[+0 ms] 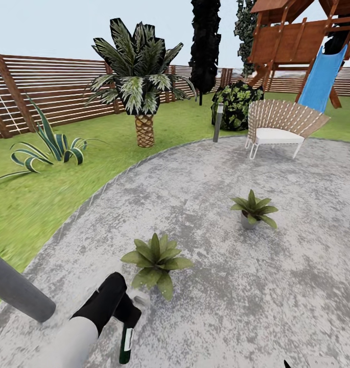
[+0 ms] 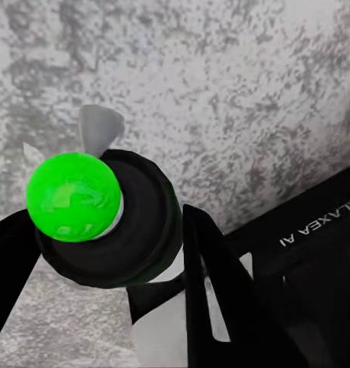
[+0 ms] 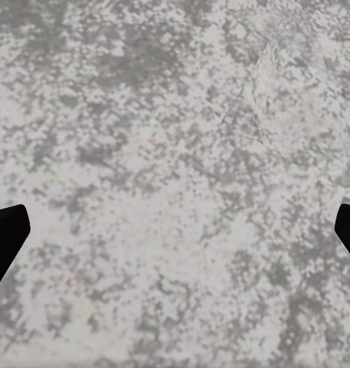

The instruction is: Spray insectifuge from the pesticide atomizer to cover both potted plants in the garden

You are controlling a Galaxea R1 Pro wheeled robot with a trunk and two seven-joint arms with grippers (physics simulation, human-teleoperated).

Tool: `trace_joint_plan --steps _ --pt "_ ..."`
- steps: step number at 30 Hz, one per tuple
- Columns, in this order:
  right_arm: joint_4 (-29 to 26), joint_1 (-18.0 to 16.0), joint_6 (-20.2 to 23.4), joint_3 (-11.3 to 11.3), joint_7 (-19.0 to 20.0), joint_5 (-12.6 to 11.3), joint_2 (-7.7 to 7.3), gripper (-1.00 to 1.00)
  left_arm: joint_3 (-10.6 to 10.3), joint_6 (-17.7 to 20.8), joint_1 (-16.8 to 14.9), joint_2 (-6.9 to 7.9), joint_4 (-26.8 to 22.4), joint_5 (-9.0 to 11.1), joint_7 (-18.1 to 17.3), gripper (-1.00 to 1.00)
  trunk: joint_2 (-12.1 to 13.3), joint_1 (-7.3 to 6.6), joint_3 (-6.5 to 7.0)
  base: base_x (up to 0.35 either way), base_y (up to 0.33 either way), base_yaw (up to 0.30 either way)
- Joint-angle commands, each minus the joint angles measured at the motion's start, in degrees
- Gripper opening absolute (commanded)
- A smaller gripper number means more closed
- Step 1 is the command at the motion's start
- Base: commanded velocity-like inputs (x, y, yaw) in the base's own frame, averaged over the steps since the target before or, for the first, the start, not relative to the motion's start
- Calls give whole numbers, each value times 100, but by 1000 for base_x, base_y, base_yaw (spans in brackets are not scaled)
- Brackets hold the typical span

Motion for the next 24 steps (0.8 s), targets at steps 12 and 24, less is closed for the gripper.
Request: trace_joint_plan --steps 12,24 --pt "5 -4 -18 -51 31 39 -1 100 234 43 -6 -210 -170 -24 600 -100 -2 -1 -5 0 0 51" --pt "5 -4 -18 -51 31 46 -1 100 252 3 37 -138 -270 370 617 -100 -2 -1 -5 0 0 0"
